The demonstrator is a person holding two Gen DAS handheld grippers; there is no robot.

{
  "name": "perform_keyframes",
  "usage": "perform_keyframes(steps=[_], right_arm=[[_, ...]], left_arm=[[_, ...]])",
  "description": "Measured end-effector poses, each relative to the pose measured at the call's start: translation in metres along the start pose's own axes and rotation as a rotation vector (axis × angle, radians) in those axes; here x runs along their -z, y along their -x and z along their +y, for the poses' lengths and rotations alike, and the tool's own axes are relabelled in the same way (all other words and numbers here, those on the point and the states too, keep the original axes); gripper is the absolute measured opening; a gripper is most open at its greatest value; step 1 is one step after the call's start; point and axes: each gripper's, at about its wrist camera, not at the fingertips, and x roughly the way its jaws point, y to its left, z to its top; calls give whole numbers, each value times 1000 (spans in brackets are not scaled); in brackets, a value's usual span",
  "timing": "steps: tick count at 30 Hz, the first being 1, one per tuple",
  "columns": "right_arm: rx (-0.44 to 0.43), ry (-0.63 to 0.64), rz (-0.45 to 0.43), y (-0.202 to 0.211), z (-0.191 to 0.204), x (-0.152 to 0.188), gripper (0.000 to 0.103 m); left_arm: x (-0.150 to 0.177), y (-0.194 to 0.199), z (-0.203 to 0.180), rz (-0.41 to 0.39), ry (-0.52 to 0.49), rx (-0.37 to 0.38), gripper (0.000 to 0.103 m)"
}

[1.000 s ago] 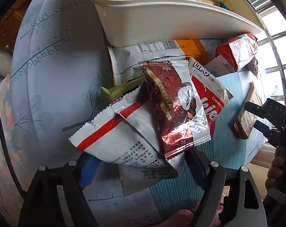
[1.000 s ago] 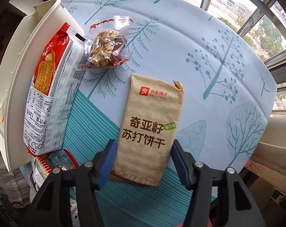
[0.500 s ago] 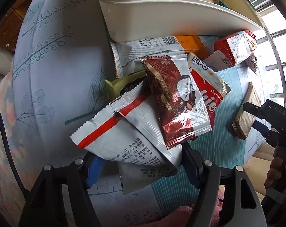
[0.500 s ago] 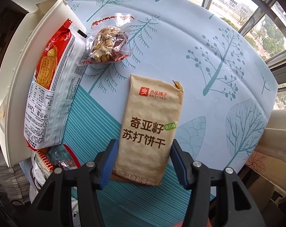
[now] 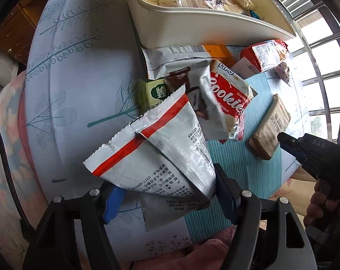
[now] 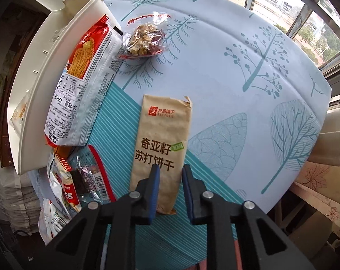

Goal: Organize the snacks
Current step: 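Grasp the beige cracker pack with the right gripper while the left grasps the white red-striped bag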

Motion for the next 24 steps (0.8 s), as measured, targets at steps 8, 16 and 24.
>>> perform_keyframes(steps=[8, 16, 24], right_arm=[[-62, -13, -10, 4, -13, 31, 18], [-113, -84, 16, 3, -23, 11, 35], [-75, -76, 50, -1, -11, -7, 54]], left_arm=[[17, 42, 11, -89, -4, 22, 70], [32, 71, 14, -185, -25, 70, 70], [38, 78, 28, -207, 24, 83, 71]])
